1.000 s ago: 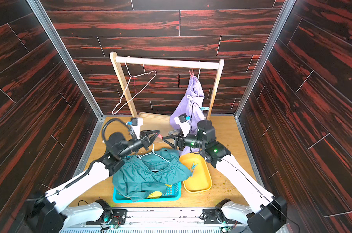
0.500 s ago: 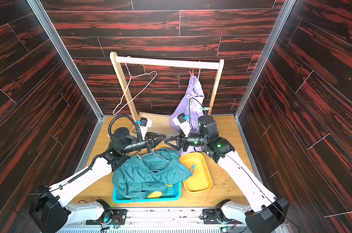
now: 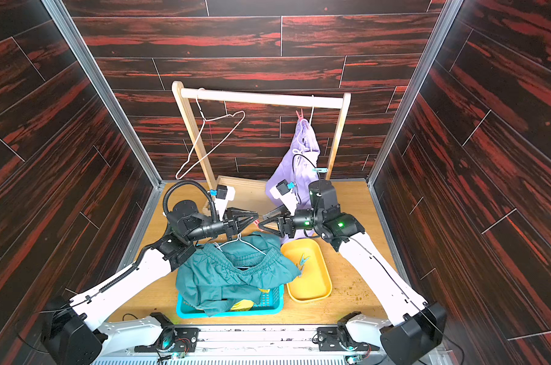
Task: Remove the clothespins securing shorts to the hanger
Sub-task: Place the clothespin in the storage box.
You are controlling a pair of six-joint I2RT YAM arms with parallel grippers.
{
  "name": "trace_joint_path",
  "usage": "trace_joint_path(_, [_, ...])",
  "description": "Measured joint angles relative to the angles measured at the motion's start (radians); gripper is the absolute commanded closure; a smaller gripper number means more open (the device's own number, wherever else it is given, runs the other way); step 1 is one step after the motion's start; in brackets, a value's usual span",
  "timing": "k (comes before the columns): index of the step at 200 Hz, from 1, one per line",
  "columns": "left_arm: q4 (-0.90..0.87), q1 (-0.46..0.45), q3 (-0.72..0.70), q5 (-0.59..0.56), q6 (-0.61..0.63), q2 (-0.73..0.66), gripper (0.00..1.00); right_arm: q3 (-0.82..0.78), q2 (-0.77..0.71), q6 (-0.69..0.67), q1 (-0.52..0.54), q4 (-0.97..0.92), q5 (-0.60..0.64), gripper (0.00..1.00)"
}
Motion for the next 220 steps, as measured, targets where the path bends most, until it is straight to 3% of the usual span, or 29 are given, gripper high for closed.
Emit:
trace_joint_path(59, [-0.009, 0.000, 0.005, 0.079, -0.003, -0.004, 1.00, 0.006, 0.037, 0.011, 0.000, 0.043, -0.057, 0.55])
trace_joint_path(220, [-0.045, 0.000, 0.006, 0.071, 0.014, -0.015, 1.00, -0.084, 0.044, 0.095, 0.031, 0.182, -0.115, 0.64])
